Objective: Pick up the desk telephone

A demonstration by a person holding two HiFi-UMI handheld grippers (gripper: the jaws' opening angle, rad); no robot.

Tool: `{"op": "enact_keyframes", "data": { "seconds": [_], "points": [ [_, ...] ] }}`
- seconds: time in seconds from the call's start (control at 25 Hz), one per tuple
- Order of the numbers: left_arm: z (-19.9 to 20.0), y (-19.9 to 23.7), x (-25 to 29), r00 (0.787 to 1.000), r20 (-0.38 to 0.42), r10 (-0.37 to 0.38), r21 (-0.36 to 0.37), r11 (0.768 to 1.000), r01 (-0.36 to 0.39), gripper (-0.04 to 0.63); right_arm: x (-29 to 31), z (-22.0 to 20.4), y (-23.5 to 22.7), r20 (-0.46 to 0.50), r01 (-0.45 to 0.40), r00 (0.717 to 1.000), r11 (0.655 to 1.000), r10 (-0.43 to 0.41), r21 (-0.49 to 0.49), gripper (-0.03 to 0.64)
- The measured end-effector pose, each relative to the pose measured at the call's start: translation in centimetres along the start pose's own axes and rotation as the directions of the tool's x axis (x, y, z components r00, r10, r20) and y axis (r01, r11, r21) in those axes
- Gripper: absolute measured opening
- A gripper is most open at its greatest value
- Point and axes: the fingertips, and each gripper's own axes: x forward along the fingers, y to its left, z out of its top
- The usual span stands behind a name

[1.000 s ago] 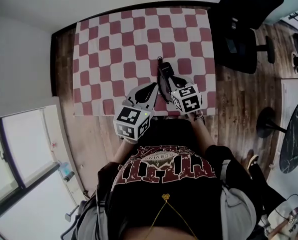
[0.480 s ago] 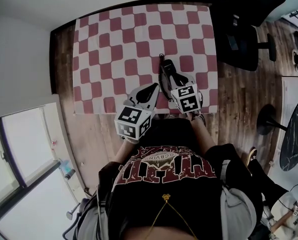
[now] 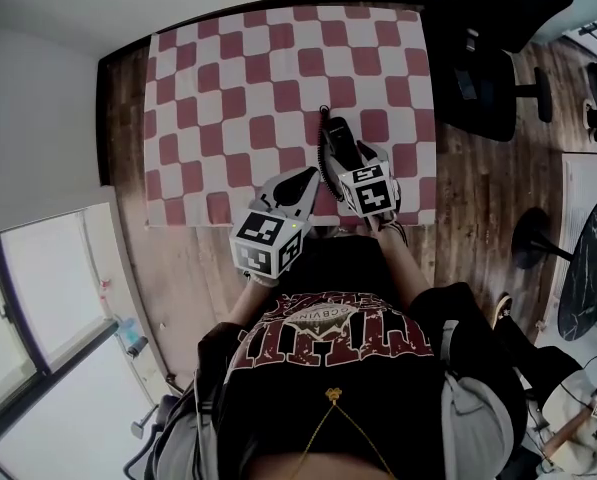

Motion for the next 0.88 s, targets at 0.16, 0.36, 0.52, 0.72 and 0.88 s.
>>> {"op": "enact_keyframes", "data": {
  "seconds": [0.16,0.36,0.52,0.72,0.88],
  "points": [
    [-0.1,0.3,-0.2,1.000,0.002,0.008,-0.009,1.000,-0.008,0.008,0.9,-0.5,-0.2,-0.018,0.000,1.000,1.000,0.001,0.029,0.279],
    [-0.6,0.7,-0.3,1.000,-0.001,0.017,-0.023,1.000,-0.017,0.009,2.1,-0.9,-0.3,-0.043,-0.006,0.999,0.999,0.008,0.049,0.282],
    [-0.7,0.9,-0.4,1.000,-0.001,0.025,-0.033,0.999,-0.025,0.009,2.9,-1.2,-0.3,-0.061,0.005,0.998,1.000,-0.004,0.031,0.285],
    [-0.9,1.3,-0.5,0.999,0.000,0.037,-0.051,0.998,-0.037,0.008,3.5,-1.2,-0.4,-0.064,0.047,0.997,0.999,-0.046,0.009,0.288],
    [-1.1,1.3,-0.3,0.999,0.001,0.036,-0.060,0.998,-0.036,0.009,4.2,-1.9,-0.5,-0.088,0.069,0.994,0.998,-0.069,-0.006,0.289]
  ]
}}
